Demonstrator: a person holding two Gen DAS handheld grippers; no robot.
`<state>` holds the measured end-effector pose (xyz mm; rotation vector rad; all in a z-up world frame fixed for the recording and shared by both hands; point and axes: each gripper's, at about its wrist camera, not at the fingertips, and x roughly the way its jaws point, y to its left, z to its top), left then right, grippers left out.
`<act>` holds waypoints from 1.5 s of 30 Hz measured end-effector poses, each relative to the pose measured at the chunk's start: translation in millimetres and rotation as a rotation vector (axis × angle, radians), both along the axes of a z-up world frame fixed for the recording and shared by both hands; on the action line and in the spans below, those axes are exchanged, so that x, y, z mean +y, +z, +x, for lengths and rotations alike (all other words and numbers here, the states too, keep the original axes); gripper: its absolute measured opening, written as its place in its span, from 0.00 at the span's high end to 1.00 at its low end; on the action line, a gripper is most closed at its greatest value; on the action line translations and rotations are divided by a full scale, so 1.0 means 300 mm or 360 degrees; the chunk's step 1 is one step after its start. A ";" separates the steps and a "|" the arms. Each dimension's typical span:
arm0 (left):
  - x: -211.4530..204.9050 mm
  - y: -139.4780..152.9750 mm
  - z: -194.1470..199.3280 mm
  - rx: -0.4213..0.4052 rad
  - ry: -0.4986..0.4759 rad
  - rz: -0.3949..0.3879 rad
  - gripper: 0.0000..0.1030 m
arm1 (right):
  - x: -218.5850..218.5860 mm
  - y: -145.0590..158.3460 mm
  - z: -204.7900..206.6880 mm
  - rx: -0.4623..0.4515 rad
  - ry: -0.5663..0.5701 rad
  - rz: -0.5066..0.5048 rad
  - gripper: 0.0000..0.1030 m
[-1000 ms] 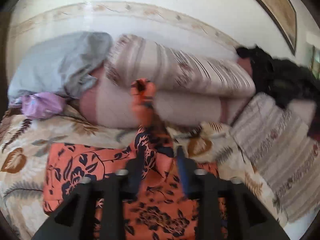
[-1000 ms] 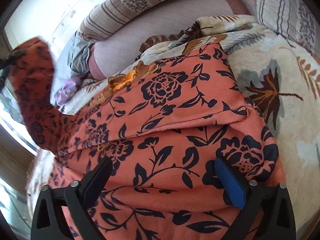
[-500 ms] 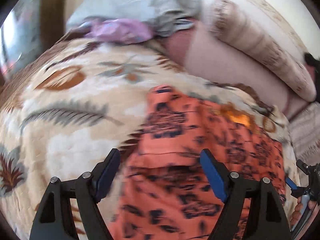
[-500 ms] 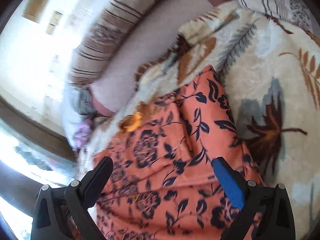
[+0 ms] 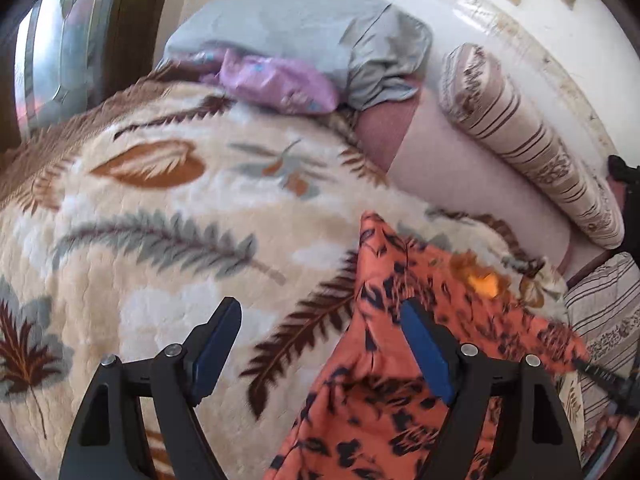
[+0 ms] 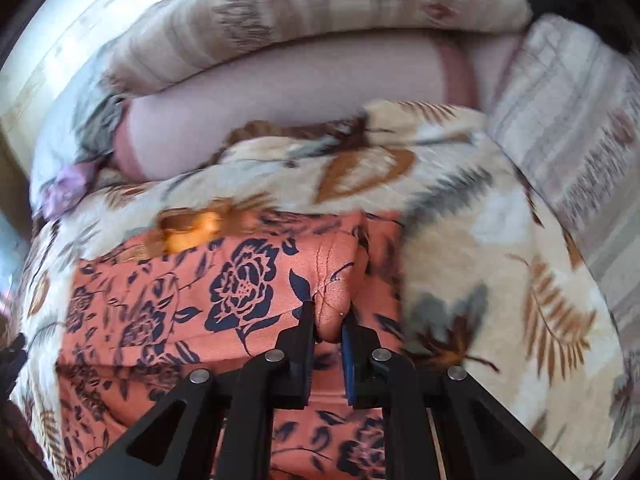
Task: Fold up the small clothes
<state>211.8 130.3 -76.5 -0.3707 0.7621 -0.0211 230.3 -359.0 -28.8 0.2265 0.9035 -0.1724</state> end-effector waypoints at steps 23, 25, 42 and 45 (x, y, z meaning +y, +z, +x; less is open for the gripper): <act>-0.152 -0.081 0.252 0.0118 -0.0247 0.0086 0.11 | -0.073 -0.191 0.193 -0.0079 0.0118 0.0910 0.24; -0.151 -0.121 0.347 0.0210 -0.0261 0.0115 0.11 | -0.069 -0.179 0.226 -0.0121 0.0199 0.0883 0.24; -0.141 -0.269 0.533 0.0377 -0.0351 0.0289 0.52 | -0.220 -0.294 0.327 0.0112 0.0038 0.0559 0.64; -0.137 -0.269 0.534 0.0371 -0.0344 0.0294 0.51 | -0.222 -0.294 0.350 0.0110 -0.0029 0.0576 0.70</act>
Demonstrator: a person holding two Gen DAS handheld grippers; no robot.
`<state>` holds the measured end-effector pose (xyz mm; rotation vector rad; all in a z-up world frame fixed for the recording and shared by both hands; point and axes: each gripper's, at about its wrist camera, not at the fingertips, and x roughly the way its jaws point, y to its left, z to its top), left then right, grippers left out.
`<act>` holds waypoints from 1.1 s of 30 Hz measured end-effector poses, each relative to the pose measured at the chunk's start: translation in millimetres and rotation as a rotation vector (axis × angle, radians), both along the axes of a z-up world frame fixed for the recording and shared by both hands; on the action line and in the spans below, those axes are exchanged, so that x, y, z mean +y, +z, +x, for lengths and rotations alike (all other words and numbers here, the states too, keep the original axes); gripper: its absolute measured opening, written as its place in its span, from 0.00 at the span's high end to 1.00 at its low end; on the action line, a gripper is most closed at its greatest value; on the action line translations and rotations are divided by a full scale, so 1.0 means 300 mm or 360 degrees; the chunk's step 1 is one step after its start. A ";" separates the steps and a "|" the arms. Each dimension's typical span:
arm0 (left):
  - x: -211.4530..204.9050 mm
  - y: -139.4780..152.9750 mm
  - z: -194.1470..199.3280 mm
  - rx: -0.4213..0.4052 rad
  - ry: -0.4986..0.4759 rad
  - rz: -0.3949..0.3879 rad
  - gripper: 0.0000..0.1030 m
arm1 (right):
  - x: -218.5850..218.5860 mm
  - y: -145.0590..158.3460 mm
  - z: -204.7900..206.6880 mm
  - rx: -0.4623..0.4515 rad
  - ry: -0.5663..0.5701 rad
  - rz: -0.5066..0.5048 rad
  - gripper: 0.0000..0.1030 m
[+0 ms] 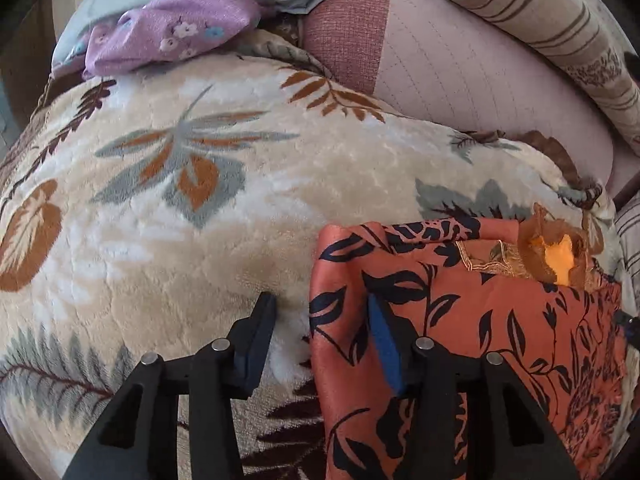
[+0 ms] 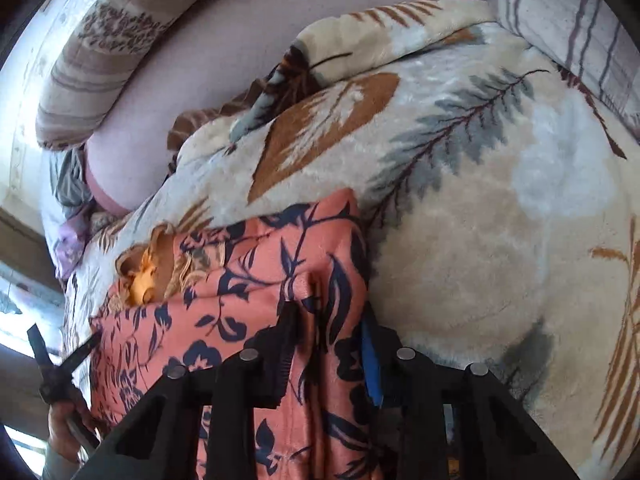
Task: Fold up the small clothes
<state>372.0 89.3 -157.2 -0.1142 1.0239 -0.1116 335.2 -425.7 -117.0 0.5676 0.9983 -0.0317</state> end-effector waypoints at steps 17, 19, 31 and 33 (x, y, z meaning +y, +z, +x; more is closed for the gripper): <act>0.293 0.123 -0.886 0.0010 -0.0048 -0.0320 0.18 | -0.048 0.055 -0.762 0.0079 0.0186 0.0351 0.24; 0.303 0.069 -1.010 0.0095 -0.0030 -0.0345 0.18 | -0.018 0.012 -0.935 0.0138 0.0219 0.0434 0.24; 0.243 0.060 -1.216 0.0044 0.0018 -0.0319 0.18 | 0.093 -0.058 -1.257 0.0026 0.0213 0.0501 0.28; 0.228 0.020 -1.219 0.0106 0.0030 -0.0224 0.18 | 0.079 -0.075 -1.278 0.0006 0.0171 0.0511 0.27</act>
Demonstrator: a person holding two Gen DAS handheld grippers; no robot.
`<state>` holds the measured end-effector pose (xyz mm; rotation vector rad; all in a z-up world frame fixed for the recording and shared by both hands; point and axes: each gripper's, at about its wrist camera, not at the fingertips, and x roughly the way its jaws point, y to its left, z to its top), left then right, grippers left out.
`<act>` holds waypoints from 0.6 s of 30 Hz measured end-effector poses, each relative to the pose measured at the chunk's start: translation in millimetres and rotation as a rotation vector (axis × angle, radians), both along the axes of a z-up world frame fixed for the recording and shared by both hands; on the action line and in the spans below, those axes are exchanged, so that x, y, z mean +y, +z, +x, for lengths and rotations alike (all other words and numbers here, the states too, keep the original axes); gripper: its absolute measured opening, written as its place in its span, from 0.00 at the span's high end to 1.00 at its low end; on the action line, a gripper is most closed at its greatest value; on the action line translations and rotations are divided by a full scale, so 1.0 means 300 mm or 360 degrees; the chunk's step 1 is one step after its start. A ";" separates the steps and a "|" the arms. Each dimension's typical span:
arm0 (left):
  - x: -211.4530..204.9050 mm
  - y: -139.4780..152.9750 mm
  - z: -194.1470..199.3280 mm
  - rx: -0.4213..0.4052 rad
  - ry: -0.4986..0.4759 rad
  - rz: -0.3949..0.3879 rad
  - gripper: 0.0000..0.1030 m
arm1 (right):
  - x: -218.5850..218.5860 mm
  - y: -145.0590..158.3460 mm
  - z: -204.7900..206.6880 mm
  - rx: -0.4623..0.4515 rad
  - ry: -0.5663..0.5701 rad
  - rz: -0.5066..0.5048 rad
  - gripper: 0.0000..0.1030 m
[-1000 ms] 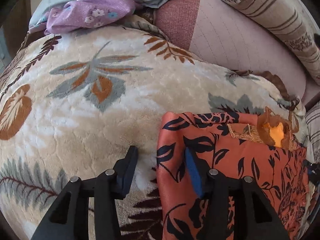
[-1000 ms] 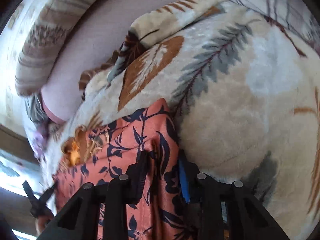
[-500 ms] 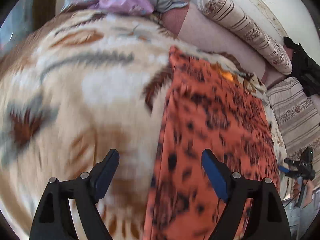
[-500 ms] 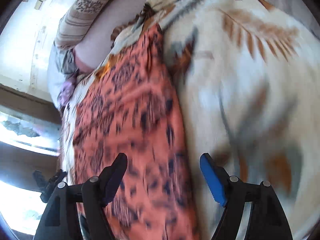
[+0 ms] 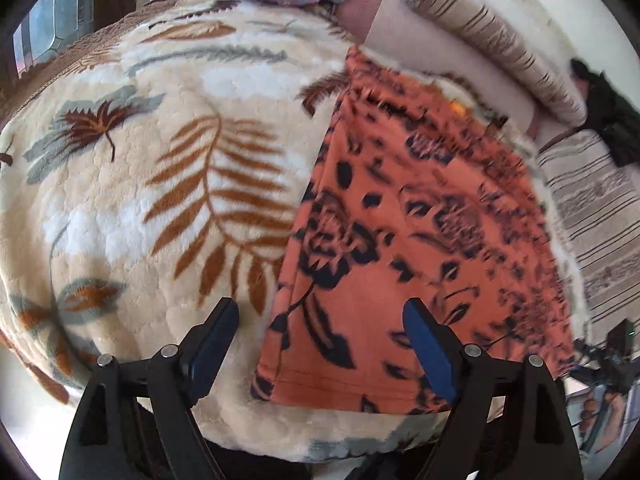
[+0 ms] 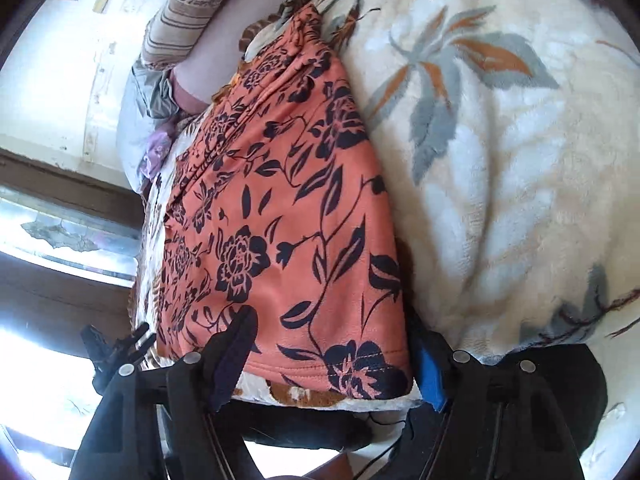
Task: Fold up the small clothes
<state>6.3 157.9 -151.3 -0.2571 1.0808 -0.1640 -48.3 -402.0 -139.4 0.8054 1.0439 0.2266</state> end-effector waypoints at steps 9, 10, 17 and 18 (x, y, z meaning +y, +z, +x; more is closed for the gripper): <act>0.020 0.044 -0.029 -0.0026 0.0025 0.0147 0.91 | -0.037 0.022 -0.018 0.0058 -0.0039 -0.0053 0.83; 0.025 0.063 -0.042 -0.0070 0.0008 0.0111 0.91 | -0.040 0.037 -0.026 0.0029 -0.0033 -0.0040 0.83; 0.009 -0.012 -0.038 0.0014 0.0006 0.0088 0.45 | -0.046 -0.018 -0.029 0.0090 -0.0032 0.0024 0.77; 0.005 -0.011 -0.039 0.0010 0.0019 0.0163 0.72 | -0.040 -0.021 -0.029 0.0080 -0.0035 0.0042 0.77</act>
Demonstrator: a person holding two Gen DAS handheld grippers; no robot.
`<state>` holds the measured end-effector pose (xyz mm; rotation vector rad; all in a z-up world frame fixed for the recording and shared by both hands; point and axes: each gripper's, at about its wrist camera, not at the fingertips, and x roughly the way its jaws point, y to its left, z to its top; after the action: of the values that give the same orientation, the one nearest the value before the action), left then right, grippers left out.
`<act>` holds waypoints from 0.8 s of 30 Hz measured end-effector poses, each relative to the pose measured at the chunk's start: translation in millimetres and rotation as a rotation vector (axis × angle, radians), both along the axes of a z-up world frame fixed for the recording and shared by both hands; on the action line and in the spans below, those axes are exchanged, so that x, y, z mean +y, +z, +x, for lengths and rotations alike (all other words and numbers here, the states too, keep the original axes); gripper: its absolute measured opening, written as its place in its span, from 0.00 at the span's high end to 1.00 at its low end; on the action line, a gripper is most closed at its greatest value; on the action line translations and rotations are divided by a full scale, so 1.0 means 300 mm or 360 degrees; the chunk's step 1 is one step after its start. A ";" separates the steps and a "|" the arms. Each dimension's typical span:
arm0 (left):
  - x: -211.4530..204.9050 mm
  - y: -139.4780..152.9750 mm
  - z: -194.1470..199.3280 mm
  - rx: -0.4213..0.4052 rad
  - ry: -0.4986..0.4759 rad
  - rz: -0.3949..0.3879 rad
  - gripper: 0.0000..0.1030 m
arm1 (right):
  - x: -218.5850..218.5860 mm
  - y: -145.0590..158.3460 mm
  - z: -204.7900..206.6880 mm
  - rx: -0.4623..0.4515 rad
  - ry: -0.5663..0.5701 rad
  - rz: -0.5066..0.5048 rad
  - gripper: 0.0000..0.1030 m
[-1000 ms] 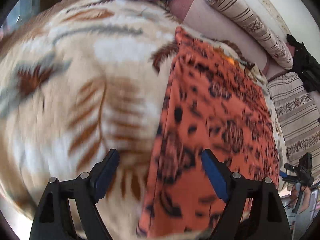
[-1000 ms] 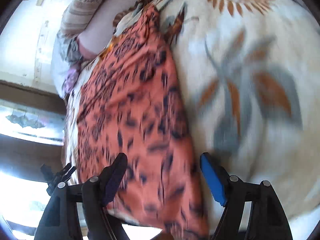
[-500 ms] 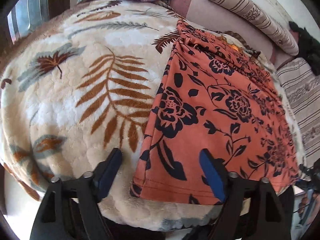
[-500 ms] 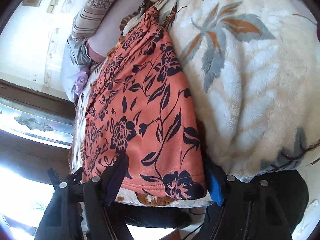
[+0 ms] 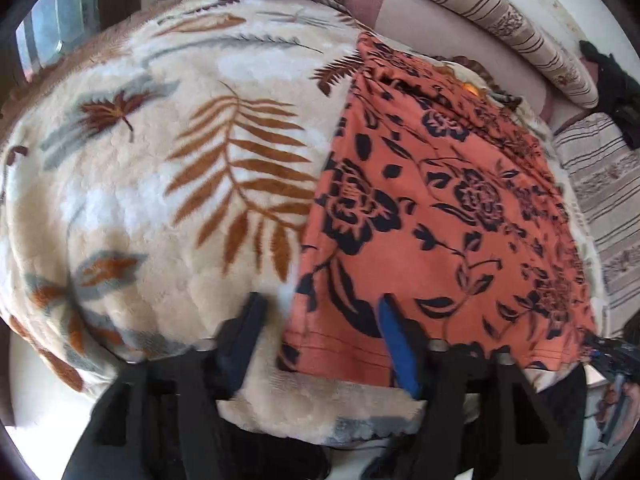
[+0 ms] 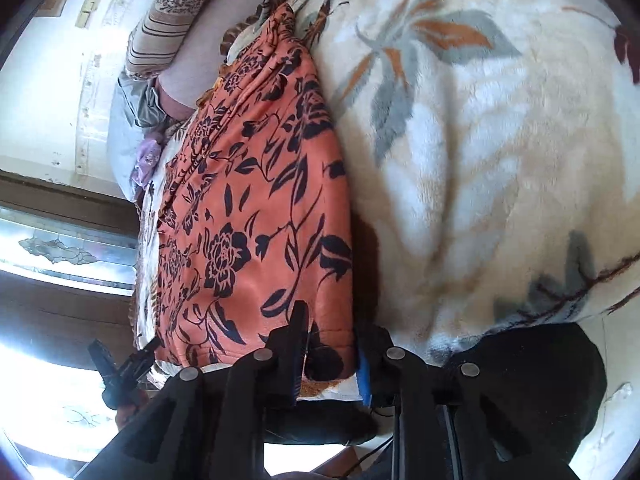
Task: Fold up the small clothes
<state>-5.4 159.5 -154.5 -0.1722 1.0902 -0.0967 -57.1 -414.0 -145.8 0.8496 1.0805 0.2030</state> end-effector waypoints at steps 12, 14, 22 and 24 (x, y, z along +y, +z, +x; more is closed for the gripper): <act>0.036 0.059 0.002 -0.0020 0.0022 -0.0137 0.92 | -0.045 0.087 -0.003 -0.0091 -0.0042 -0.0003 0.87; 0.042 -0.016 0.005 0.0034 0.0071 -0.0145 0.89 | -0.041 0.003 0.008 0.0034 -0.0037 0.0041 0.87; -0.007 0.011 0.004 0.0015 0.0011 -0.0074 0.93 | -0.060 -0.017 0.003 -0.0036 -0.0073 0.0154 0.74; 0.012 0.064 -0.007 -0.0025 0.0024 -0.0202 0.93 | -0.055 0.052 -0.004 -0.0097 -0.0084 0.0102 0.93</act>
<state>-7.4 163.1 -135.3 -0.2935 1.0675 -0.1536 -58.2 -430.6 -130.2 0.9230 0.9980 0.2189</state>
